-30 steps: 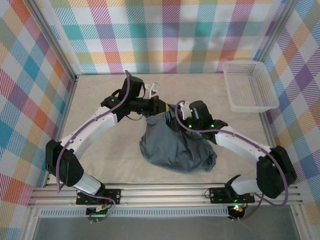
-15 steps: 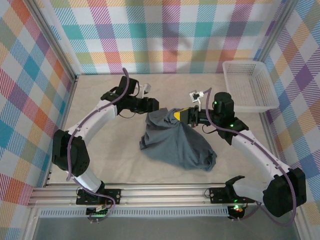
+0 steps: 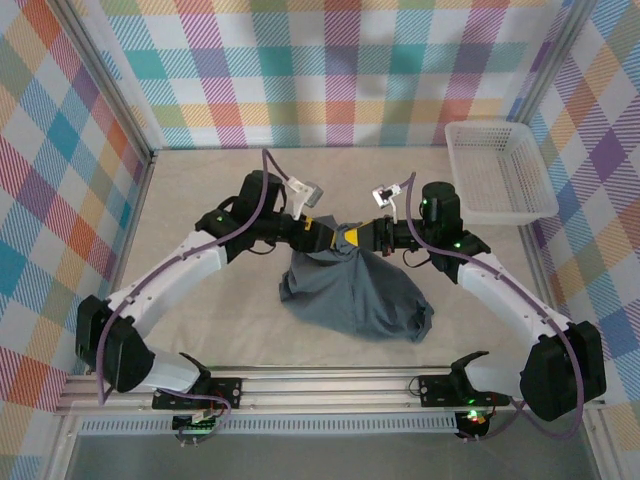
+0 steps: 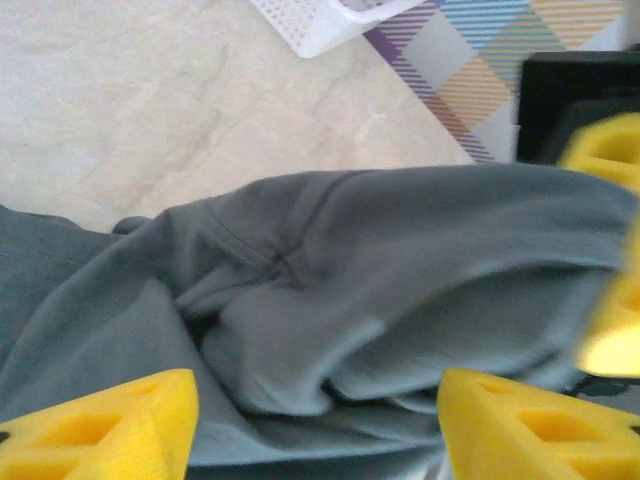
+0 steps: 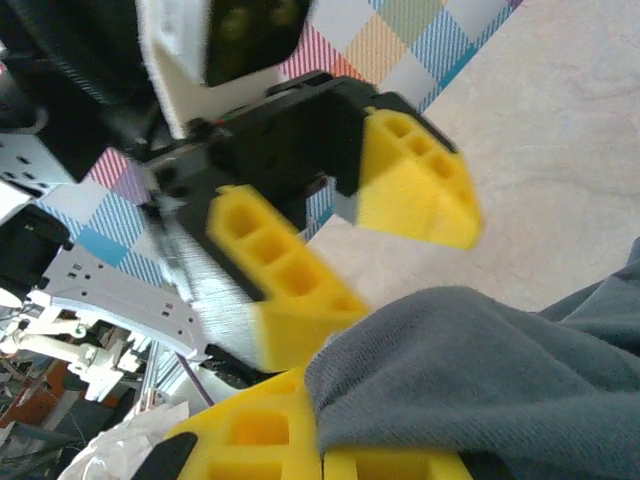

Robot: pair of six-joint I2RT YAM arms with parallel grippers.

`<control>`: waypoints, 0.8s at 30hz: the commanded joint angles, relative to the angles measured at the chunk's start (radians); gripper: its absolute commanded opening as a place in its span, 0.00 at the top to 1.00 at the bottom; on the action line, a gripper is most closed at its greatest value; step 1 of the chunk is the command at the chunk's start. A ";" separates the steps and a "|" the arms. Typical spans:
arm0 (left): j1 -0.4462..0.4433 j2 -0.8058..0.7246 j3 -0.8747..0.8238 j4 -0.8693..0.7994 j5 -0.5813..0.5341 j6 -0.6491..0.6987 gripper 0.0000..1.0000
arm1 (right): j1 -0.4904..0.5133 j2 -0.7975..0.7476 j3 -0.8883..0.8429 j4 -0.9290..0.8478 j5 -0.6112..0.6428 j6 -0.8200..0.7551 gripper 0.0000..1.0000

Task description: Fold the inside-out t-shirt

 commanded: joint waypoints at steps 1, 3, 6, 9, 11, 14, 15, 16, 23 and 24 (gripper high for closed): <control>0.004 0.075 0.048 0.047 0.088 0.110 0.41 | -0.004 -0.011 0.045 0.017 -0.039 0.013 1.00; 0.003 0.101 0.057 0.062 0.177 0.129 0.44 | -0.004 -0.017 0.042 0.012 -0.015 0.016 1.00; 0.004 0.116 0.056 0.068 0.184 0.133 0.57 | -0.004 -0.021 0.041 -0.007 0.036 0.008 1.00; 0.004 0.103 0.053 0.081 0.184 0.103 1.00 | -0.006 -0.008 0.050 -0.037 0.080 -0.004 1.00; 0.014 0.067 0.057 0.143 0.207 -0.008 1.00 | -0.018 0.007 0.071 -0.132 0.192 -0.050 1.00; 0.038 0.024 0.118 0.193 0.180 -0.314 1.00 | -0.094 0.049 0.025 -0.170 0.323 -0.114 0.98; 0.043 0.020 0.132 0.210 0.191 -0.409 1.00 | -0.121 0.079 0.003 -0.148 0.323 -0.117 0.98; 0.045 0.020 0.137 0.257 0.229 -0.526 1.00 | -0.142 0.118 0.000 -0.141 0.285 -0.123 0.95; 0.037 0.001 0.141 0.288 0.259 -0.702 1.00 | -0.147 0.052 0.019 -0.172 0.357 -0.058 0.55; 0.038 0.002 0.144 0.276 0.257 -0.695 1.00 | -0.146 0.000 -0.012 -0.153 0.407 -0.042 0.53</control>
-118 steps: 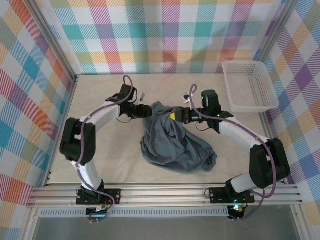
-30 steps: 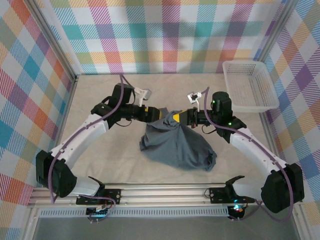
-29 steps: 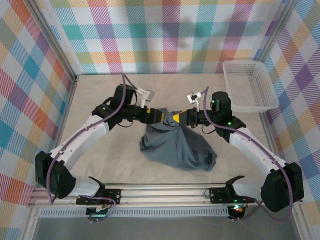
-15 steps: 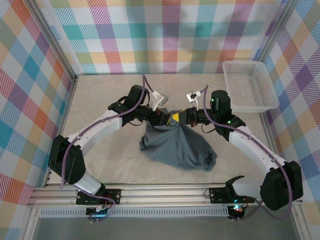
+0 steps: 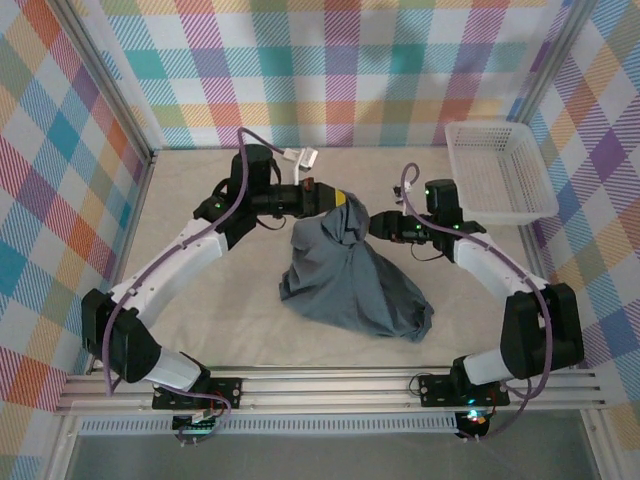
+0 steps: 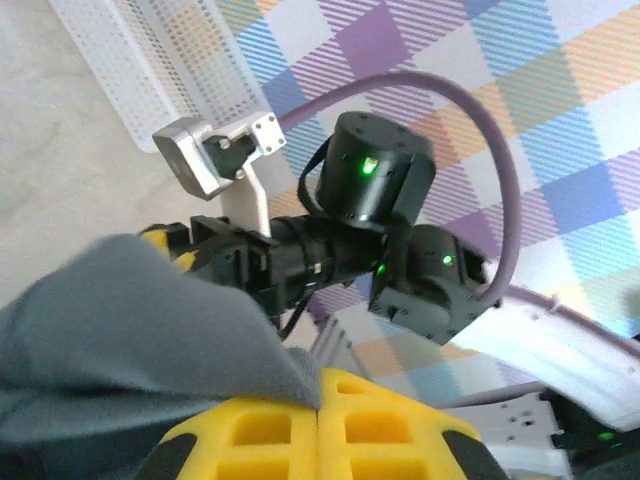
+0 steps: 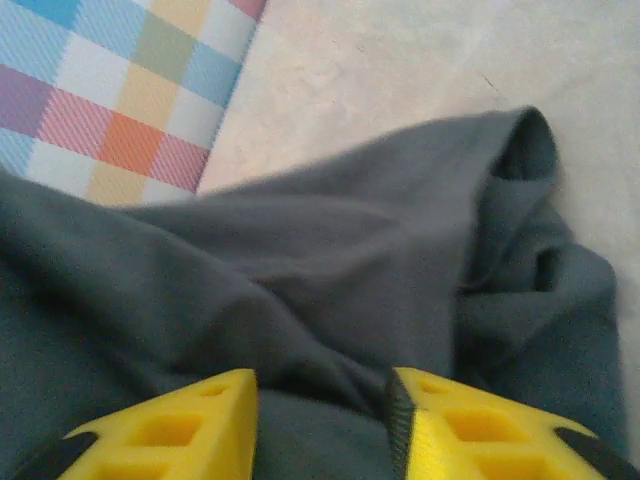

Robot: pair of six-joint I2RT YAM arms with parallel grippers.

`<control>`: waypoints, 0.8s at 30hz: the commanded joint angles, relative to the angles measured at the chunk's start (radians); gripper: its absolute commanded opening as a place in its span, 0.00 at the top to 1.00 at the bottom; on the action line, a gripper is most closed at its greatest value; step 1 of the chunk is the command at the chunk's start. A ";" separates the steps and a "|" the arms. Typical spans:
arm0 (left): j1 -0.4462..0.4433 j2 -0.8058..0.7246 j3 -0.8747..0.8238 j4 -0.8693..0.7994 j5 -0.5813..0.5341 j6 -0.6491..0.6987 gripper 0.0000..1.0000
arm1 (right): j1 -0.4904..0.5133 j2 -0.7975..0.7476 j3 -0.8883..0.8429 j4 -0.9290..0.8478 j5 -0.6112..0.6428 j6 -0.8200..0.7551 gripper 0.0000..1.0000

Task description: Fold the inside-out t-shirt

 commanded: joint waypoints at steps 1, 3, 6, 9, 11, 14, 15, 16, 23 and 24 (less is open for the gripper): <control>0.004 -0.017 0.035 -0.022 0.014 -0.080 1.00 | 0.011 -0.217 -0.060 0.043 0.166 0.042 0.52; 0.004 -0.009 0.040 -0.051 0.005 -0.063 1.00 | 0.053 -0.329 -0.112 0.067 0.261 0.045 0.51; 0.004 -0.002 0.051 -0.091 -0.021 -0.044 1.00 | 0.179 -0.445 -0.176 0.116 0.388 0.023 0.48; 0.003 0.007 0.071 -0.130 -0.042 -0.024 1.00 | 0.306 -0.449 -0.133 0.077 0.498 0.080 0.48; 0.004 0.013 0.088 -0.178 -0.055 -0.011 1.00 | 0.407 -0.406 -0.078 0.061 0.562 0.077 0.49; 0.004 0.014 0.091 -0.177 -0.051 -0.017 1.00 | 0.520 -0.315 0.031 -0.063 0.823 0.003 0.44; 0.003 0.011 0.091 -0.176 -0.051 -0.018 1.00 | 0.532 -0.289 0.052 -0.102 0.932 -0.003 0.42; 0.004 0.005 0.091 -0.178 -0.054 -0.018 1.00 | 0.533 -0.265 0.066 -0.136 1.035 0.006 0.42; 0.055 0.003 0.127 -0.281 -0.108 0.017 1.00 | 0.502 -0.198 0.087 -0.095 0.686 -0.179 1.00; 0.070 0.010 0.129 -0.280 -0.110 0.033 1.00 | 0.486 -0.206 0.079 -0.065 0.519 -0.180 1.00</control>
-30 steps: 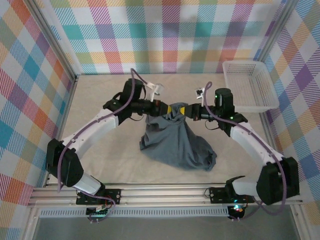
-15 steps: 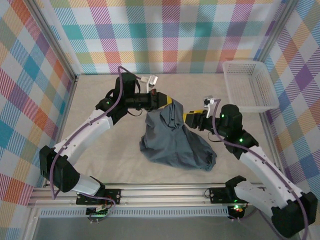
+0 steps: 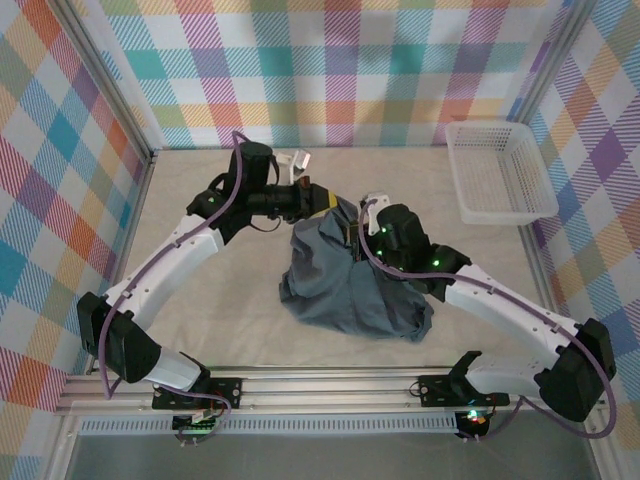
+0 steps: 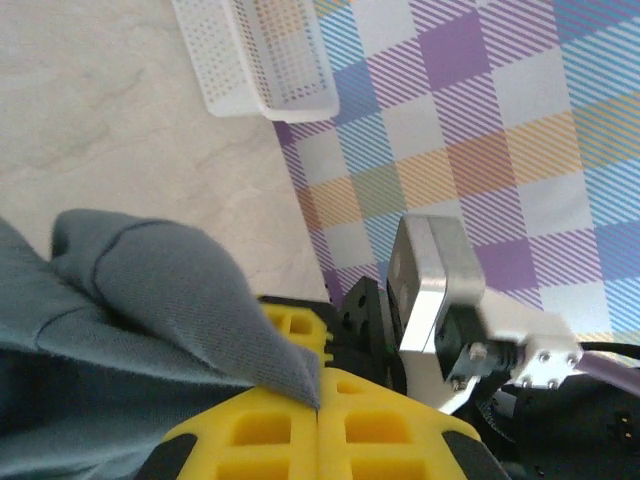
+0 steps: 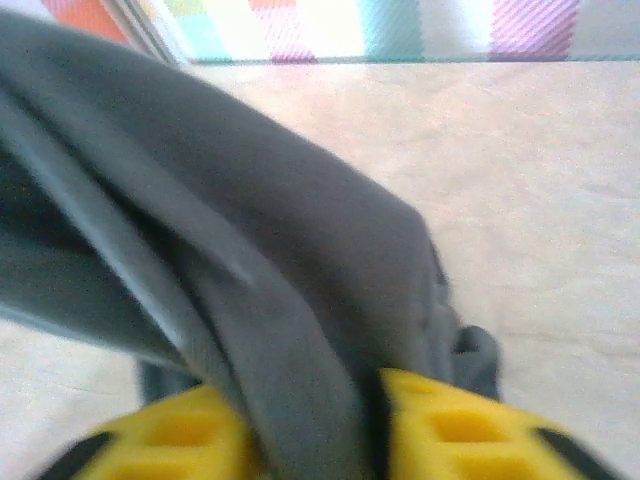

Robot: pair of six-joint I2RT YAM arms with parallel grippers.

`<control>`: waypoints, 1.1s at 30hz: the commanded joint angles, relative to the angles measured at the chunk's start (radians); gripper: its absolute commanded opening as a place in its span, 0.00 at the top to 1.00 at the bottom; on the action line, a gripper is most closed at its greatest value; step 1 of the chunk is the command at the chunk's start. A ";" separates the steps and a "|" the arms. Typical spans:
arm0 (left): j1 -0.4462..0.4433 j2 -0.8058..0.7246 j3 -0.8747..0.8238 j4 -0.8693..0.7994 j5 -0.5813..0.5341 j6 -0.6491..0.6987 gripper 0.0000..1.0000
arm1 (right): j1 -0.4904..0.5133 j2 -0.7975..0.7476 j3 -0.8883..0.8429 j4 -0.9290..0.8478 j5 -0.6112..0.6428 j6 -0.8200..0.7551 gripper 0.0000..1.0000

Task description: Fold the inside-out t-shirt

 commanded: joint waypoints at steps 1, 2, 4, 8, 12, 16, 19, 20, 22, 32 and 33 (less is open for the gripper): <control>0.063 0.016 0.048 -0.040 -0.021 0.080 1.00 | -0.041 -0.020 0.025 0.072 -0.482 -0.059 1.00; 0.082 0.038 0.051 -0.058 -0.027 0.135 1.00 | -0.064 -0.021 0.013 0.135 -0.648 0.003 1.00; 0.119 0.096 0.065 -0.105 -0.045 0.254 1.00 | -0.110 -0.015 -0.008 0.267 -0.854 0.144 1.00; 0.186 0.167 0.030 -0.048 0.045 0.287 1.00 | -0.203 -0.049 -0.068 0.514 -0.929 0.377 1.00; 0.195 0.082 -0.020 -0.029 0.054 0.331 0.75 | -0.268 -0.053 -0.097 0.584 -0.911 0.447 1.00; 0.185 -0.084 -0.120 -0.021 0.007 0.308 0.52 | -0.279 -0.019 -0.089 0.519 -0.896 0.409 1.00; 0.118 -0.179 -0.194 -0.011 -0.029 0.277 0.48 | -0.283 0.010 -0.083 0.524 -0.896 0.413 1.00; 0.083 -0.197 -0.207 -0.019 -0.041 0.290 0.47 | -0.283 0.019 -0.076 0.521 -0.900 0.414 1.00; 0.020 -0.212 -0.218 -0.031 -0.072 0.331 0.45 | -0.283 0.035 -0.061 0.520 -0.911 0.418 1.00; -0.030 -0.033 -0.210 0.045 -0.129 0.450 0.66 | -0.287 0.042 -0.026 0.443 -0.870 0.425 1.00; -0.030 -0.026 -0.206 0.056 -0.104 0.441 0.82 | -0.290 0.041 -0.022 0.413 -0.857 0.415 0.98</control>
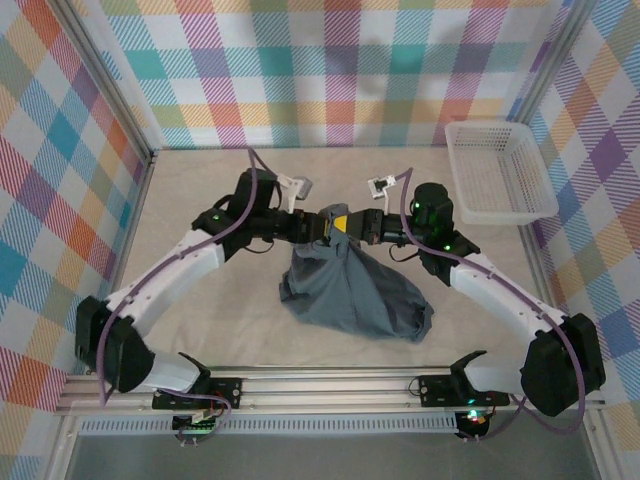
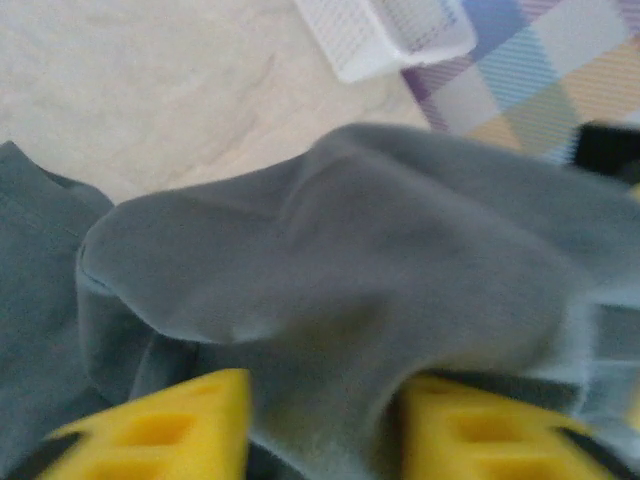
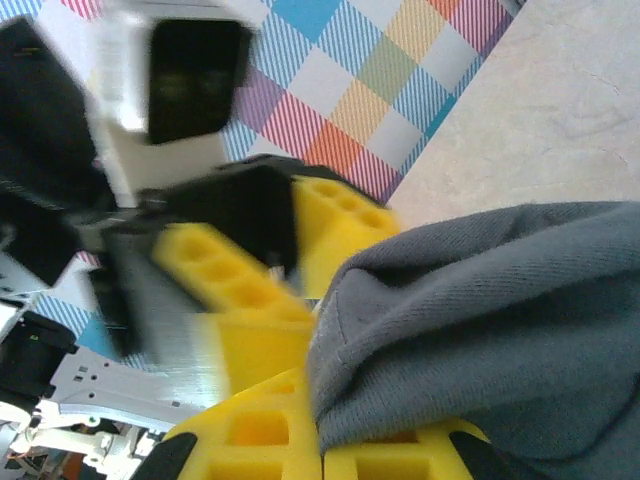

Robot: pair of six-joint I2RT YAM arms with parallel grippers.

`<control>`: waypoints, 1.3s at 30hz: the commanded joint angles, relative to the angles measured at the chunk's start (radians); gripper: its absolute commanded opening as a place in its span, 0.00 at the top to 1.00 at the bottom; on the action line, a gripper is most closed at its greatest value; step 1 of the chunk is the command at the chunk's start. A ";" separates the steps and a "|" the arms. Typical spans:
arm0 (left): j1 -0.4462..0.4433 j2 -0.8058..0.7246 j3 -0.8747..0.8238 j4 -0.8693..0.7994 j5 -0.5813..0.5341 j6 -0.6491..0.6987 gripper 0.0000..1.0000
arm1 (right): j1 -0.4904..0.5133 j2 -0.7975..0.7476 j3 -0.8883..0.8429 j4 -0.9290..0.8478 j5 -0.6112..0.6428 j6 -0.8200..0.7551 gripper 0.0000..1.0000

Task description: Fold the inside-out t-shirt

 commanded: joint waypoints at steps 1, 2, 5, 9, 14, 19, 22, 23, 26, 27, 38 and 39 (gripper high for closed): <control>0.006 0.006 0.002 0.077 0.072 0.025 1.00 | -0.020 -0.020 0.046 -0.074 0.040 -0.017 0.96; 0.013 -0.011 0.000 0.083 0.064 0.007 1.00 | -0.037 -0.024 0.038 -0.092 0.040 -0.020 0.95; 0.123 -0.100 -0.087 0.295 0.132 -0.201 1.00 | -0.131 -0.054 -0.040 -0.131 0.068 -0.023 0.95; 0.208 -0.155 -0.114 0.488 0.258 -0.476 1.00 | -0.202 -0.045 -0.174 -0.204 0.093 -0.168 1.00; 0.159 -0.137 -0.048 0.486 0.347 -0.573 1.00 | -0.203 -0.067 -0.146 -0.274 -0.009 -0.243 0.85; 0.137 -0.118 -0.002 0.312 0.368 -0.448 1.00 | -0.138 -0.230 -0.106 -0.344 0.272 -0.450 0.49; 0.112 -0.111 0.011 0.253 0.383 -0.377 1.00 | -0.036 -0.295 -0.090 -0.298 0.456 -0.645 0.39; 0.103 -0.109 0.015 0.245 0.390 -0.361 1.00 | -0.003 -0.298 -0.075 -0.280 0.479 -0.704 0.37; 0.072 -0.099 0.033 0.215 0.401 -0.316 1.00 | 0.054 -0.234 0.001 -0.280 0.470 -0.819 0.31; 0.062 -0.096 0.040 0.210 0.404 -0.308 1.00 | 0.060 -0.201 0.029 -0.291 0.463 -0.848 0.31; 0.047 -0.095 0.082 0.074 0.268 -0.236 1.00 | 0.069 -0.065 0.137 -0.306 0.346 -0.729 0.84; 0.051 -0.088 0.091 0.034 0.239 -0.217 1.00 | 0.068 -0.085 0.135 -0.310 0.347 -0.713 0.89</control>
